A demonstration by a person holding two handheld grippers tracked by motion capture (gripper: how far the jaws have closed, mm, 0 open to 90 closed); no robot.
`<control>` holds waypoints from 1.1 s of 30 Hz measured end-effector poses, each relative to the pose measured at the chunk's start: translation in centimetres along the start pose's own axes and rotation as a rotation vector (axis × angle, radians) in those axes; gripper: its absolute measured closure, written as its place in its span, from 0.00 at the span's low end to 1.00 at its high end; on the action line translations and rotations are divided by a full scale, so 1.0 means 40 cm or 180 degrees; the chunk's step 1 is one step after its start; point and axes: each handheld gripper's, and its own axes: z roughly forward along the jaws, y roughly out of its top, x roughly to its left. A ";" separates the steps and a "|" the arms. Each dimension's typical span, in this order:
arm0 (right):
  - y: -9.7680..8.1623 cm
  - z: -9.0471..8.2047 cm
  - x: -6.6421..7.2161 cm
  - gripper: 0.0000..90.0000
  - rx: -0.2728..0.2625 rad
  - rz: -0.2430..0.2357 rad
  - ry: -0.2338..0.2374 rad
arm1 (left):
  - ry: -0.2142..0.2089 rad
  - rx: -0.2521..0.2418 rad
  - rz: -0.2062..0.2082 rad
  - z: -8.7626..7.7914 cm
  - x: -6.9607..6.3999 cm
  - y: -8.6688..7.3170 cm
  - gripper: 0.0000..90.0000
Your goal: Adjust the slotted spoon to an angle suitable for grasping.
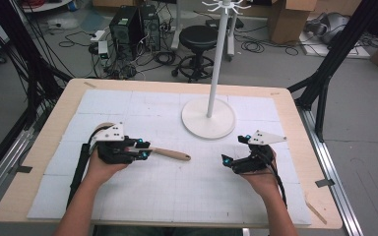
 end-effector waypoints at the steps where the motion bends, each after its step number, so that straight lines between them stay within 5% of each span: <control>1: 0.000 -0.001 0.000 0.01 -0.0004 0.0018 0.0010 | 0.0069 -0.0110 -0.0057 -0.021 0.007 -0.002 0.67; 8: 0.000 -0.002 0.000 0.01 -0.0013 0.0010 -0.0002 | 0.0164 -0.0276 -0.0100 -0.055 0.020 -0.007 0.52; 18: 0.002 -0.003 -0.004 0.01 -0.0059 0.0031 -0.0012 | 0.0120 -0.0392 -0.0075 -0.071 0.018 -0.005 0.37; 23: 0.000 0.001 -0.017 0.01 -0.0111 0.0109 -0.0018 | 0.0196 -0.0389 -0.0105 -0.080 0.018 -0.006 0.22; 28: 0.000 0.000 -0.019 0.01 -0.0109 0.0113 -0.0021 | 0.0243 -0.0548 -0.0059 -0.089 0.015 -0.007 0.10; 33: 0.001 0.000 -0.021 0.01 -0.0118 0.0120 -0.0033 | 0.0197 -0.0651 -0.0021 -0.098 0.014 -0.008 0.07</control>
